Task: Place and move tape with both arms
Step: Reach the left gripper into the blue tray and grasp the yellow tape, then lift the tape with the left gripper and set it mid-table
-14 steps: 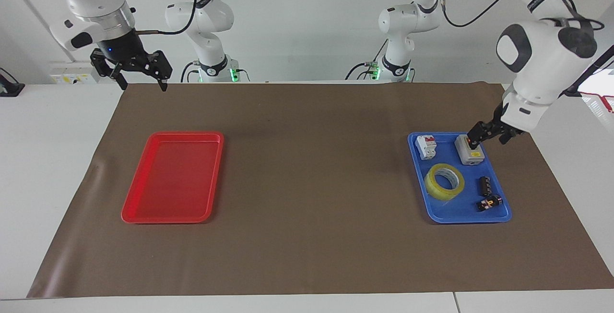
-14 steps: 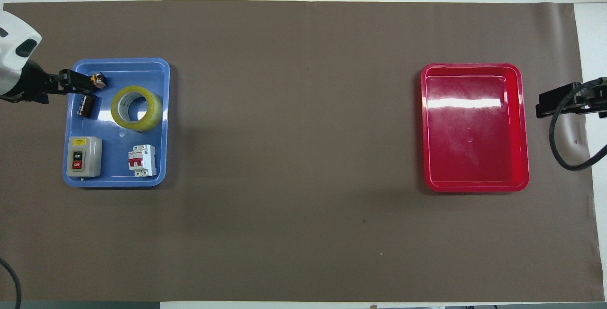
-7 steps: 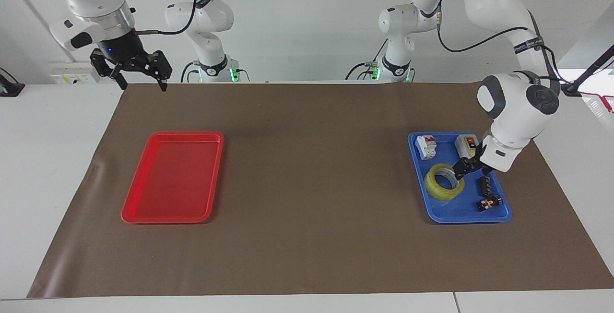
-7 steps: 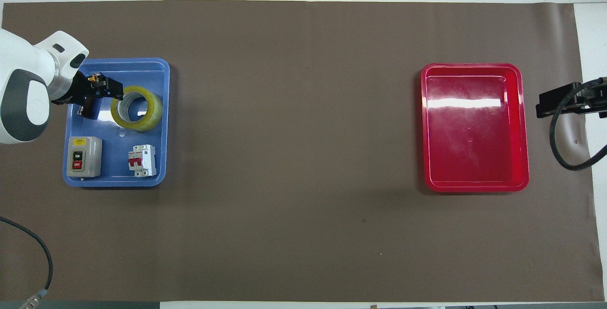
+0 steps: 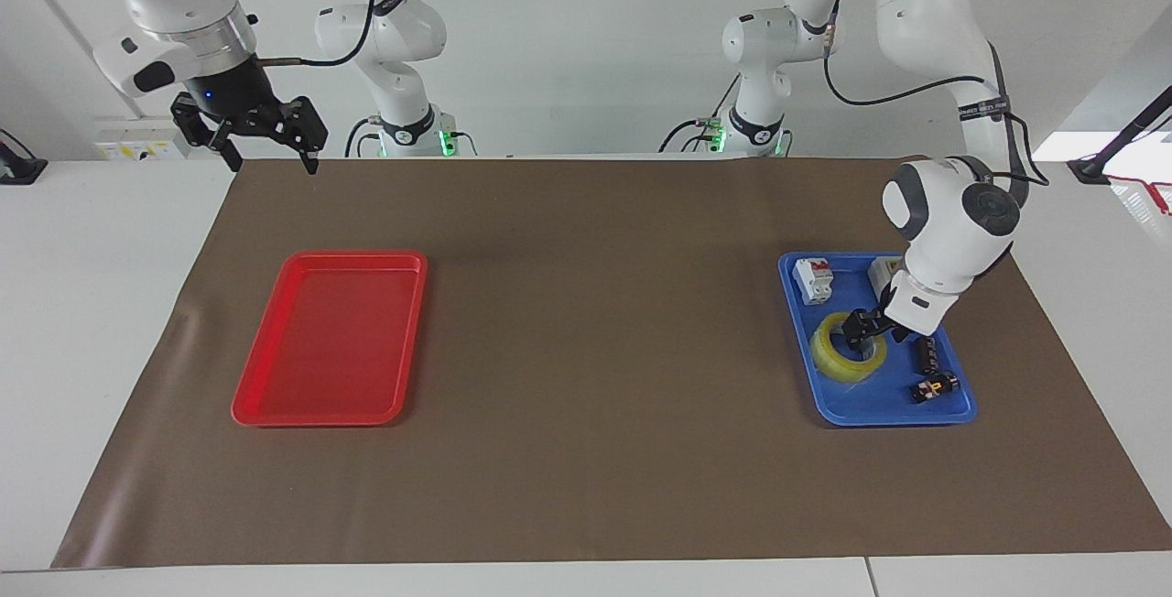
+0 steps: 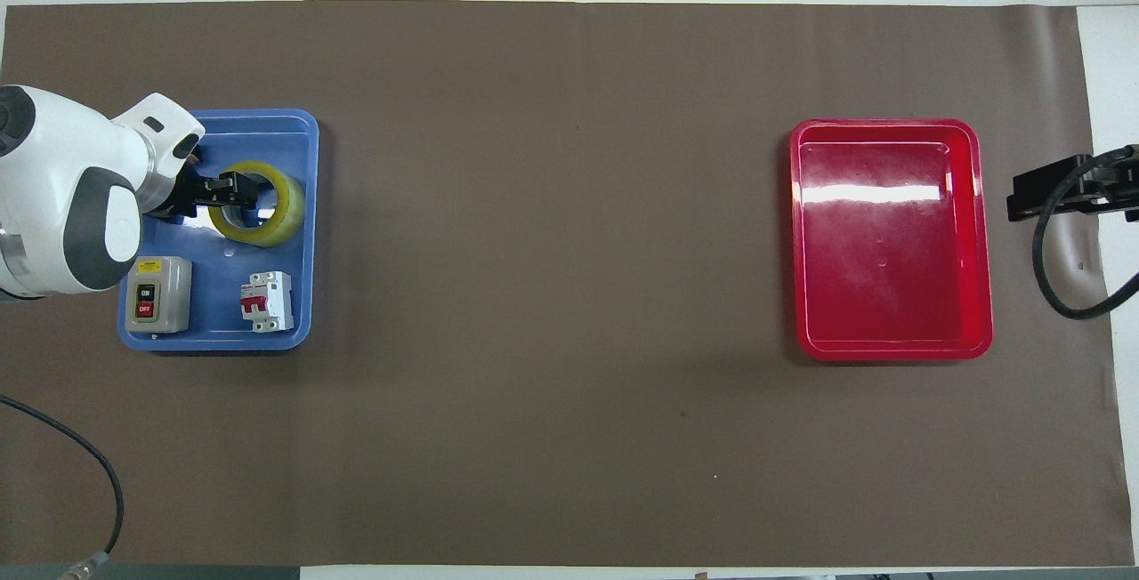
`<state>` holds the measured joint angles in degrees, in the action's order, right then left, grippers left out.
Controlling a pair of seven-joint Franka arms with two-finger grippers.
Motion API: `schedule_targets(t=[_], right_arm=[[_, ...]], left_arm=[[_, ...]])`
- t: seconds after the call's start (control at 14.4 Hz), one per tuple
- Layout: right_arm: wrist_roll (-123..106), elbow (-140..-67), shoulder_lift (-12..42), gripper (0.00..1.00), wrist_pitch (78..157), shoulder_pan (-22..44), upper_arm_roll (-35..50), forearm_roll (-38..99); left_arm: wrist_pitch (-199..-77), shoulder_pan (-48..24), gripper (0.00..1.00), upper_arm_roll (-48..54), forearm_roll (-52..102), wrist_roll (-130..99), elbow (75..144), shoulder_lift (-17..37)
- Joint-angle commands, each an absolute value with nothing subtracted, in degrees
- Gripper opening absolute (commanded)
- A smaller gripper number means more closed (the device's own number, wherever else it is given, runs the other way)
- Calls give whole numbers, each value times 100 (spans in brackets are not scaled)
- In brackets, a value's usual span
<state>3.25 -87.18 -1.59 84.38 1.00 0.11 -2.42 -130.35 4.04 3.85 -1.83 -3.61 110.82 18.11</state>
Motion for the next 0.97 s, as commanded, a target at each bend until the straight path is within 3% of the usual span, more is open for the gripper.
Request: schedule_targets(t=[0.0, 0.07, 0.14, 0.35, 0.55, 0.69, 0.9], right_arm=[[184, -8780, -220, 100, 8455, 26, 18, -176], [185, -8780, -220, 100, 8455, 26, 18, -176], [185, -8780, -220, 100, 8464, 26, 18, -176], [185, -8780, -220, 100, 8455, 35, 18, -176], [176, -8780, -220, 100, 8464, 26, 18, -176], [176, -8780, -220, 100, 8464, 26, 18, -176], [185, -8780, -220, 100, 8455, 26, 18, -176]], left_arm=[[-13166, 431, 36, 369, -360, -439, 11171, 1784], [-13166, 431, 23, 378, -360, -457, 11197, 1793], [-13166, 396, 0, 369, -360, -509, 11232, 1793], [-12817, 352, 0, 378, -352, -860, 10848, 1845], [-11213, 212, 0, 396, -160, -992, 9568, 1916], [-10374, -269, 0, 387, -79, -1797, 8810, 2021], [-10388, -1394, 0, 378, -88, -3590, 8666, 2101]])
